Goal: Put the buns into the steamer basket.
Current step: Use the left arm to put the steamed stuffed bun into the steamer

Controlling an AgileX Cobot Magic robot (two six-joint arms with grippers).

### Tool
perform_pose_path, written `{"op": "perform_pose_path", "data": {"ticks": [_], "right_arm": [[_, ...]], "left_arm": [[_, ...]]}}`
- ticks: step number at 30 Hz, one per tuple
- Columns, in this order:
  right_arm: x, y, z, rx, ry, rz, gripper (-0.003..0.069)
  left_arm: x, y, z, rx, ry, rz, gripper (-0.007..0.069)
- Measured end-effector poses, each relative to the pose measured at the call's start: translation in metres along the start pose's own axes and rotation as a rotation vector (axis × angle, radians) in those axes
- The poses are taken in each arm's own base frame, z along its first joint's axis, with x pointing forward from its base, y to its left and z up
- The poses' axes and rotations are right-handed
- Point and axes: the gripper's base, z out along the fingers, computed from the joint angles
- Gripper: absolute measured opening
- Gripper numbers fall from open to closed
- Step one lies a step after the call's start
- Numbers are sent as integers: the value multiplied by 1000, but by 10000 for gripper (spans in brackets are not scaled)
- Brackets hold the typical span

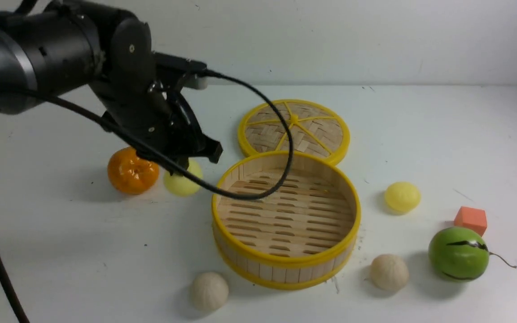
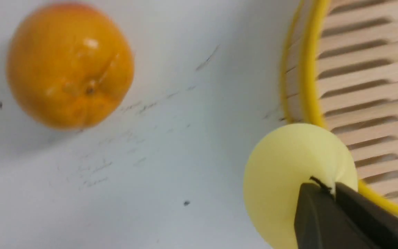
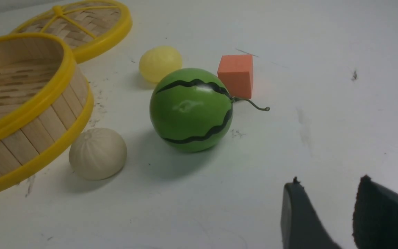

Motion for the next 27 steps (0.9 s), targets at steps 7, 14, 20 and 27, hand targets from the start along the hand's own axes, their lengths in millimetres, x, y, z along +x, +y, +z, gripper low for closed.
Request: {"op": "perform_pose_path", "data": {"ticks": [7,14,20,27], "right_arm": [[0,0,0,0,0,0,241],[0,0,0,0,0,0,241],[0,0,0,0,0,0,241],[0,0,0,0,0,0,241]], "left_arm": [[-39,-48,31,85,-36,67,-13],[-45,-51,101,29,58,106,-13],[-44,-45,132,-63,98,137,-3],[-45,-43,127,-78,107,102,222]]}}
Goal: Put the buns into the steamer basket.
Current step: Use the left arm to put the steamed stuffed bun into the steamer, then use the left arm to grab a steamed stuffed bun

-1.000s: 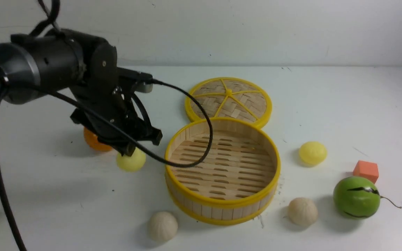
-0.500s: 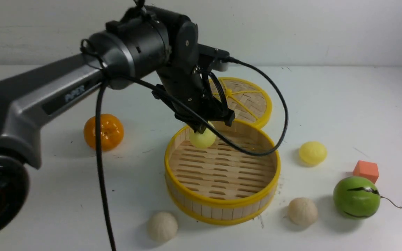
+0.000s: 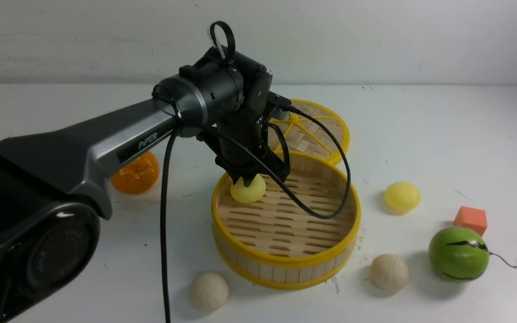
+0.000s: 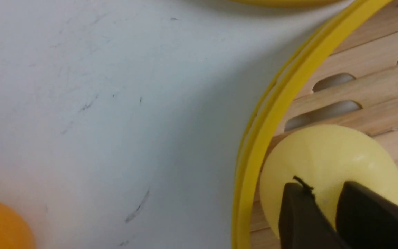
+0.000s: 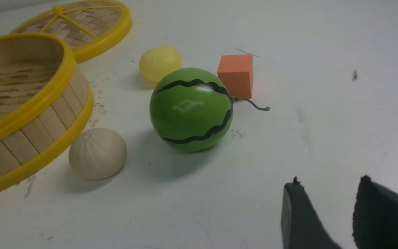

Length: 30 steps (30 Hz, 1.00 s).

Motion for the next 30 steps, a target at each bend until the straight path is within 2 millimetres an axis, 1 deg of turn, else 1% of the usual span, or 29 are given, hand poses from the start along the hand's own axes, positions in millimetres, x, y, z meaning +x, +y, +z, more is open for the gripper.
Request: {"op": "perform_pose_path", "data": {"ticks": [2,3,4,5,6,7,8,9,10,12,13,14,15,16,18,19,20,21,22,23,24,25,26,27,28,30], "right_arm": [[0,0,0,0,0,0,241],[0,0,0,0,0,1,241],[0,0,0,0,0,1,241],[0,0,0,0,0,1,241],[0,0,0,0,0,1,241],[0,0,0,0,0,1,241],[0,0,0,0,0,1,241],[0,0,0,0,0,1,241],[0,0,0,0,0,0,241],[0,0,0,0,0,0,241],[0,0,0,0,0,0,241],[0,0,0,0,0,0,241],[0,0,0,0,0,0,241],[0,0,0,0,0,0,241],[0,0,0,0,0,0,241],[0,0,0,0,0,0,241],[0,0,0,0,0,0,241],[0,0,0,0,0,0,241],[0,0,0,0,0,0,241],[0,0,0,0,0,0,241],[0,0,0,0,0,0,241],[0,0,0,0,0,0,241],[0,0,0,0,0,0,241],[0,0,0,0,0,0,241],[0,0,0,0,0,0,241],[0,0,0,0,0,0,241]], "left_arm": [[1,2,-11,-2,13,-35,302],[1,3,-21,0,13,-56,340],[2,3,-21,0,17,-59,347],[1,6,-43,8,1,-87,382],[2,9,-65,11,-14,-104,392],[3,11,-80,15,-23,-114,385],[4,12,-88,16,-30,-118,378],[7,16,-115,26,-61,-130,333],[15,19,-137,38,-83,-141,265],[31,20,-155,60,-74,-148,161],[33,20,-156,59,-70,-148,148],[47,19,-159,78,-34,-152,78],[66,17,-156,97,21,-155,8],[80,14,-151,115,71,-157,-14],[101,9,-139,144,140,-157,-13],[114,5,-128,172,165,-152,-13],[116,5,-126,172,167,-153,-13],[126,0,-110,204,172,-146,-13],[128,-1,-109,206,180,-145,-13],[136,-4,-94,222,173,-141,-10],[135,-4,-94,224,166,-140,-10],[138,-6,-85,228,162,-131,4],[138,-7,-79,228,159,-122,27],[138,-7,-78,228,153,-121,31],[137,-8,-71,227,148,-116,69],[136,-8,-66,226,140,-115,110]]}}
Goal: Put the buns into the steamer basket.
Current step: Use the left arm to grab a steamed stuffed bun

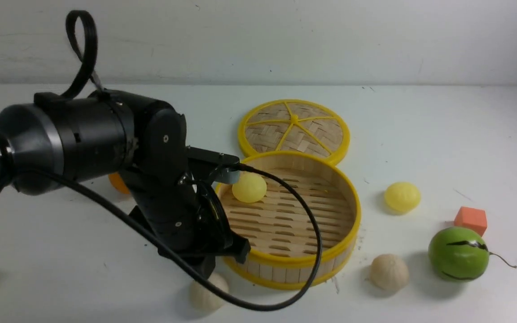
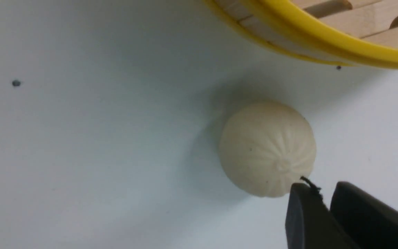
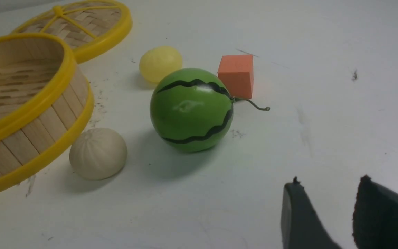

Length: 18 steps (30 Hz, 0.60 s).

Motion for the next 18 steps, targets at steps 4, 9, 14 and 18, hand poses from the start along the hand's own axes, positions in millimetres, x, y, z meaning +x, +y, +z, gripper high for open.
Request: {"op": "perform_pose_path", "data": {"ticks": [4,9,14,18], "right_arm": [[0,0,0,0,0,0,241],[0,0,0,0,0,0,241],[0,0,0,0,0,0,241],[0,0,0,0,0,0,241]], "left_arm": [[-4,1,9,-1,-14,-2,185],[-5,3,25,-19,14,6,223],[-7,6,34,-49,17,31,228],[-8,7,41,-57,21,37,233]]}}
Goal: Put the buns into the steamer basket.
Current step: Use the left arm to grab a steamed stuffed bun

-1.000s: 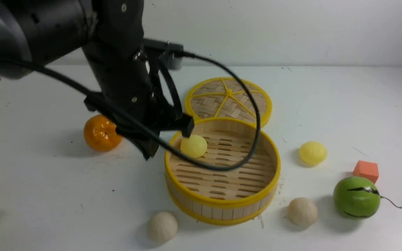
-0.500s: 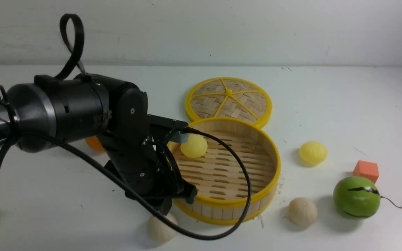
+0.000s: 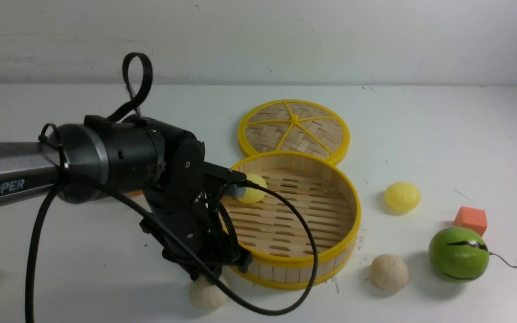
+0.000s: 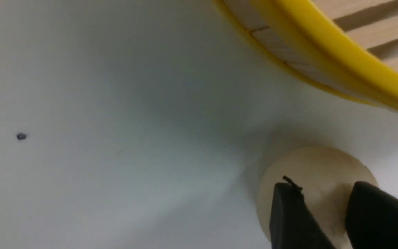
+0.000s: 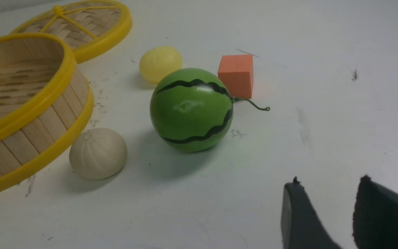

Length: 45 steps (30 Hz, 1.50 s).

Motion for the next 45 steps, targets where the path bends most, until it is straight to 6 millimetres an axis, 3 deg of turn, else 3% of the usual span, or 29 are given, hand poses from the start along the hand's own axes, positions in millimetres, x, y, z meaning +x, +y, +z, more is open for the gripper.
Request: {"op": "perform_pose_path", "data": {"ticks": [7,15,22,27,36,45], "right_arm": [[0,0,0,0,0,0,241],[0,0,0,0,0,1,241],[0,0,0,0,0,0,241],[0,0,0,0,0,0,241],[0,0,0,0,0,0,241],[0,0,0,0,0,0,241]], "left_arm": [[0,0,-2,0,11,0,235],[-1,-4,-27,24,-8,-11,235],[4,-18,-21,-5,-23,82,237],[2,-15,-18,-43,-45,115,237],[3,-13,6,-58,19,120,237],[3,-13,7,-58,20,120,212]]}}
